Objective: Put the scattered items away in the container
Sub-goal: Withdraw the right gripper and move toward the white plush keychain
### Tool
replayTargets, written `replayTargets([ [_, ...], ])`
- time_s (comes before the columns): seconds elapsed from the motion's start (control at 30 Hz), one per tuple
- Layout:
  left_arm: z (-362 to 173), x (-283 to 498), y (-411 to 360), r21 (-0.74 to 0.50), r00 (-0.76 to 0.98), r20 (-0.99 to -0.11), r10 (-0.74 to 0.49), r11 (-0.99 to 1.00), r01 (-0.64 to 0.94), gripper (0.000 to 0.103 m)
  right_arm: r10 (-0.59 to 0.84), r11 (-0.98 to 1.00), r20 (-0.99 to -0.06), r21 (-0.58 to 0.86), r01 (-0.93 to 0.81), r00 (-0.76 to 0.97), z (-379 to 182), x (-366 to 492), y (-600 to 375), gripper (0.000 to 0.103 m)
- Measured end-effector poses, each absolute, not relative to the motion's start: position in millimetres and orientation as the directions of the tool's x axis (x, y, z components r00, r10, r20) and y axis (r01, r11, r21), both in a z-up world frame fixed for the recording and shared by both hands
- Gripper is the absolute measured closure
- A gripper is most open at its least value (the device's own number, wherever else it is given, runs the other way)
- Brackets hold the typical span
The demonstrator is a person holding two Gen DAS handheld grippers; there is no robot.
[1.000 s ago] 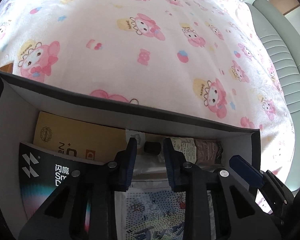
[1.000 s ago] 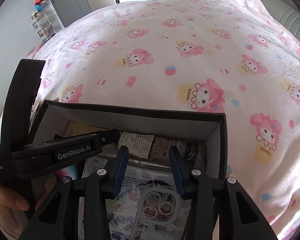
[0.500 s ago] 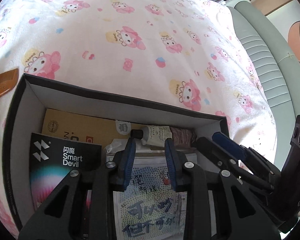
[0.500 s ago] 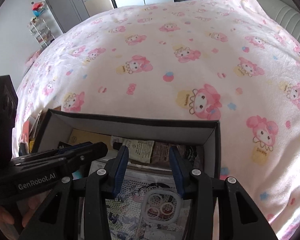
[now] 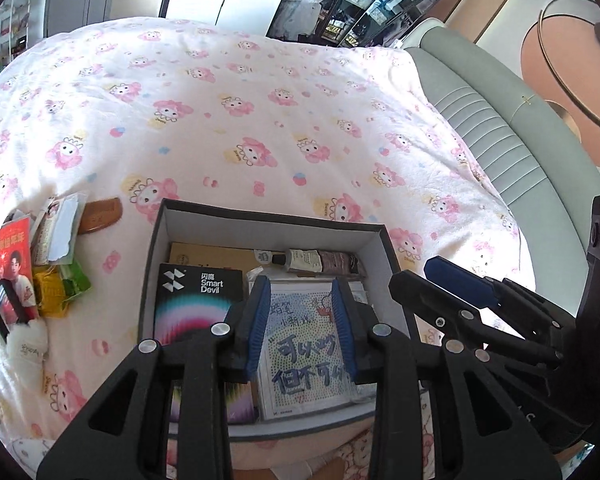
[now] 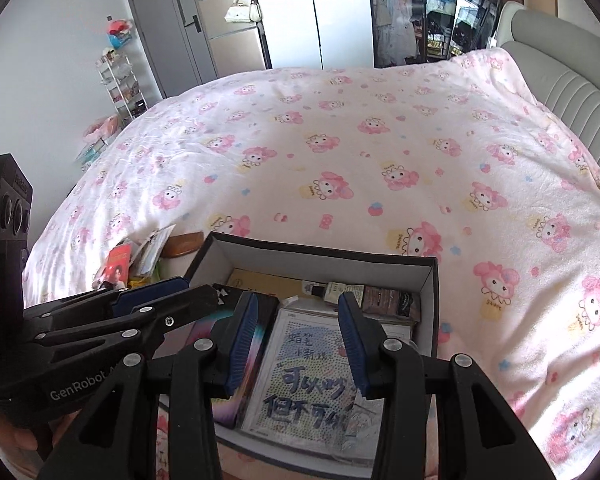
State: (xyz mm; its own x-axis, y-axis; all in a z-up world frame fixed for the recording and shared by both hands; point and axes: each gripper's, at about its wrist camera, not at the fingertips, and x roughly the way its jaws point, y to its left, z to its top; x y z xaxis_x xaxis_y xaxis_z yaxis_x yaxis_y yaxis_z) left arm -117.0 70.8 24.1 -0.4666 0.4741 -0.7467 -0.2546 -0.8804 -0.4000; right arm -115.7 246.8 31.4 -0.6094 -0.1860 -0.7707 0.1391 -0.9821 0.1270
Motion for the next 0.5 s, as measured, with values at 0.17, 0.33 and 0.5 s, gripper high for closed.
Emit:
replayTargets([
  [0.17, 35.1, -82.4, 42.6, -0.368, -0.49, -0.745, 0.452, -0.892, -0.262, 0.067, -0.218, -0.976, -0.727, 0.151, 0.157, -0.651, 48.2, -76.6, 220.0, 0.065],
  [0.33, 33.1, -52.7, 12.1, -0.382, -0.513, -0.735, 0.444, -0.895, -0.229, 0.064, -0.269, -0.963, -0.716, 0.189, 0.191, -0.644, 49.9, -51.2, 194.1, 0.065],
  [0.5, 26.4, -30.0, -19.7, -0.376, -0.536, -0.742, 0.402, -0.912, -0.164, 0.064, -0.321, -0.947, -0.709, 0.221, 0.234, -0.628, 42.8, -33.0, 164.2, 0.065],
])
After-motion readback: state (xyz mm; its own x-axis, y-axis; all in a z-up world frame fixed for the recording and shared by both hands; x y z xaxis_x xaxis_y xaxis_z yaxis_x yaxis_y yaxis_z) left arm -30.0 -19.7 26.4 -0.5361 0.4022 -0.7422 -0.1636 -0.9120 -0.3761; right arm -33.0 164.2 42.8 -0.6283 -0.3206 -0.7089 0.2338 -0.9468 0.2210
